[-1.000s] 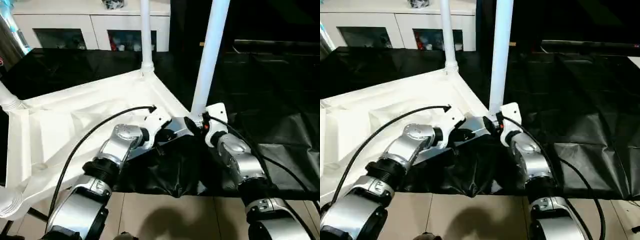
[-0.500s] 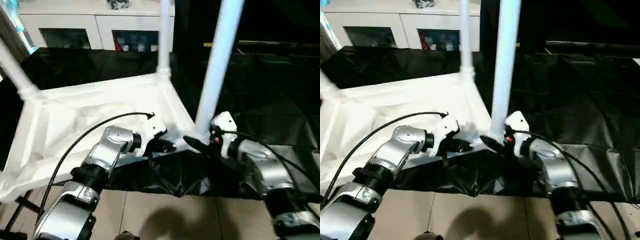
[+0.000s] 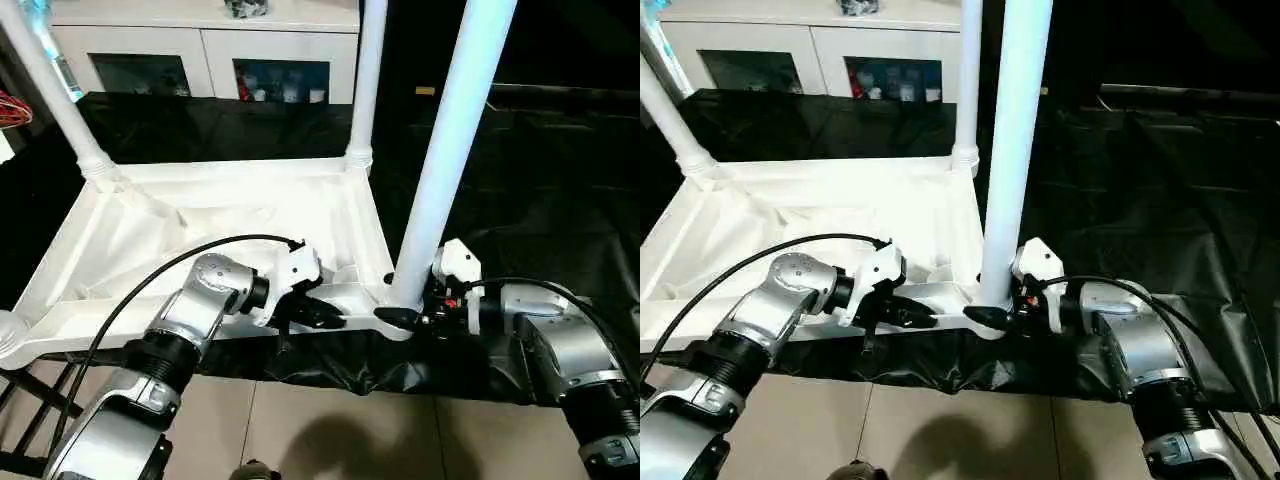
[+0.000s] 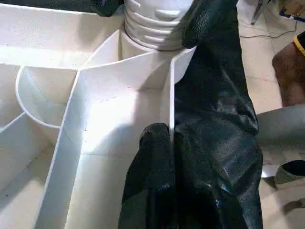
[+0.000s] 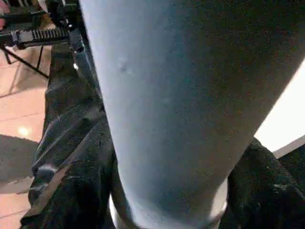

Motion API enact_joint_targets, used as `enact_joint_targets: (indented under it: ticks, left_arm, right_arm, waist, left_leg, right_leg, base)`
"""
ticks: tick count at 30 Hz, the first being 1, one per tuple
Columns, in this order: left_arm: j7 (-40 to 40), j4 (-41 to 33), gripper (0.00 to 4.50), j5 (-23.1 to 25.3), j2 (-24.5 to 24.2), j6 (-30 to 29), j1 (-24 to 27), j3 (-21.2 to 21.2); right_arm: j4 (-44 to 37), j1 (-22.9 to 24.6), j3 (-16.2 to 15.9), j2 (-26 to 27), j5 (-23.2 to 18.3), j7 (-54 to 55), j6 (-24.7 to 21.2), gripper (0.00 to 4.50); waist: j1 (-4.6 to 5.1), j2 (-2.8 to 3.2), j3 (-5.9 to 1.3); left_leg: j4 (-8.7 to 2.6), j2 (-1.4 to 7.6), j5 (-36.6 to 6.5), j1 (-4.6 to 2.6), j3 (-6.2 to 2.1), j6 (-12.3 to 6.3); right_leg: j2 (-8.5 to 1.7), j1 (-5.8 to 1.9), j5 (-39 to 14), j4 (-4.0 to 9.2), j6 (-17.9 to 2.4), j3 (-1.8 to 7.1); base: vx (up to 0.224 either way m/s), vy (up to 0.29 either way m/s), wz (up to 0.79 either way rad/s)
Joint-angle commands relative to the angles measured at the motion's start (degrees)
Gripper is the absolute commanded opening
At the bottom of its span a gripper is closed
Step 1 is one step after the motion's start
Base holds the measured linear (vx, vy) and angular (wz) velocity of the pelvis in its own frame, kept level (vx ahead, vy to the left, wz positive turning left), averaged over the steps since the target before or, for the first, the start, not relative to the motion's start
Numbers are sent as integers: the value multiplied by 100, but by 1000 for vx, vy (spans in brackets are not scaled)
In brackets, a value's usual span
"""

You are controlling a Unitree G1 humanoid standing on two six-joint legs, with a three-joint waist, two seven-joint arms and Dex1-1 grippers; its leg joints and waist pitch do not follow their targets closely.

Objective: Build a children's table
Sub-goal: Rotate leg to tighten

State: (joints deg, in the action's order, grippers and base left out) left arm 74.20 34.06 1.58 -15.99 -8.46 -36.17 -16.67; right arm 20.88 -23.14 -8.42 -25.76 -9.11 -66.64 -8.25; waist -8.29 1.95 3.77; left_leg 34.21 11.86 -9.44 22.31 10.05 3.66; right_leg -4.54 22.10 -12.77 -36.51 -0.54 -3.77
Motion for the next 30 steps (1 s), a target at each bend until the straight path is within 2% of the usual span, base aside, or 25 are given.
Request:
enact_joint_targets:
  ticks: [1, 7, 10, 12, 13, 14, 15, 16, 17, 19, 23, 24, 25, 27, 30]
  left_arm:
    - [-93, -274, 0, -233, 99, 93, -99, 34]
    - [-492, -144, 0, -145, 263, 78, -165, 145]
    - [-1228, 89, 0, -54, 557, -31, -337, 294]
    - [-1520, 157, 0, -15, 667, -111, -388, 342]
    - [-1913, 236, 0, 40, 819, -229, -450, 402]
    - [-1968, 247, 0, 47, 843, -244, -458, 409]
    - [-2140, 277, 0, 62, 924, -285, -484, 437]
    - [-2442, 322, 0, 72, 1063, -402, -537, 504]
    - [-2614, 359, 0, 71, 1156, -426, -576, 539]
    - [-2777, 398, 0, 76, 1240, -442, -616, 568]
    - [-2946, 465, 0, 96, 1409, -369, -694, 552]
    - [-2936, 463, 0, 101, 1420, -354, -698, 539]
    - [-2851, 430, 0, 124, 1412, -306, -681, 480]
    - [-2648, 342, 0, 137, 1341, -194, -612, 400]
    - [-2297, 163, 0, 86, 1201, -43, -474, 293]
  right_arm:
    - [-114, 29, -409, 79, 120, -205, 16, 277]
    - [-131, 87, -348, 263, 104, 105, -88, 270]
    - [33, 76, -93, 735, 71, 960, -308, 269]
    - [169, 32, 2, 933, 108, 1362, -361, 269]
    - [432, -64, 130, 1210, 201, 1970, -397, 269]
    - [485, -84, 150, 1256, 218, 2070, -388, 269]
    - [659, -154, 236, 1414, 249, 2403, -382, 269]
    - [956, -299, 390, 1694, 272, 2979, -386, 269]
    - [1176, -413, 470, 1858, 331, 3421, -357, 269]
    - [1377, -523, 509, 1986, 405, 3789, -333, 269]
    - [1697, -762, 483, 2284, 565, 4238, -131, 269]
    - [1705, -781, 466, 2309, 589, 4240, -102, 304]
    - [1688, -807, 455, 2338, 590, 4155, -35, 304]
    - [1591, -803, 479, 2296, 537, 3895, 1, 341]
    - [1454, -770, 440, 2175, 456, 3464, 1, 358]
  waist:
    - [26, -107, -468]
    - [28, -105, -468]
    - [65, -131, -445]
    - [68, -129, -445]
    - [90, -119, -440]
    - [90, -119, -440]
    - [107, -130, -440]
    - [150, -98, -446]
    - [187, -106, -451]
    - [235, -97, -455]
    - [245, -98, -481]
    - [240, -100, -484]
    - [245, -106, -483]
    - [242, -111, -471]
    - [250, -99, -458]
  left_leg:
    - [-333, 157, -671, -103, -25, -480]
    - [-330, 153, -646, -101, -24, -492]
    - [-351, 134, -739, -104, -25, -365]
    - [-359, 134, -843, -120, -29, -282]
    - [-362, 133, -842, -122, -23, -236]
    - [-362, 133, -842, -122, -23, -236]
    - [-383, 123, -924, -129, -39, -130]
    - [-381, 129, -922, -127, -37, -98]
    - [-390, 115, -879, -112, -49, -71]
    - [-383, 104, -810, -108, -45, -81]
    - [-356, 95, -585, -98, -34, -223]
    - [-353, 97, -519, -94, -33, -277]
    - [-352, 95, -496, -92, -33, -306]
    - [-356, 97, -565, -95, -28, -362]
    - [-368, 112, -709, -96, -32, -360]
  right_leg:
    - [-382, -256, -151, 404, -1406, 245]
    - [-375, -250, -144, 404, -1398, 242]
    - [-377, -239, -451, 441, -1326, 249]
    - [-389, -243, -685, 469, -1261, 251]
    - [-383, -220, -692, 460, -1259, 262]
    - [-383, -220, -692, 460, -1259, 262]
    - [-391, -238, -899, 488, -1193, 247]
    - [-390, -229, -783, 476, -1214, 262]
    - [-377, -243, -680, 464, -1226, 249]
    - [-366, -245, -494, 453, -1264, 251]
    - [-363, -273, -12, 415, -1298, 256]
    - [-364, -278, 128, 406, -1314, 251]
    - [-358, -283, 182, 400, -1320, 249]
    - [-367, -287, 116, 420, -1330, 248]
    - [-373, -288, -95, 435, -1309, 252]
  base:
    - [0, 0, 0]
    - [0, 0, 0]
    - [0, 0, 0]
    - [0, 0, 0]
    - [0, 0, 0]
    - [0, 0, 0]
    - [0, 0, 0]
    - [0, 0, 0]
    - [0, 0, 0]
    - [0, 0, 0]
    - [0, 0, 0]
    - [0, 0, 0]
    - [0, 0, 0]
    - [0, 0, 0]
    - [0, 0, 0]
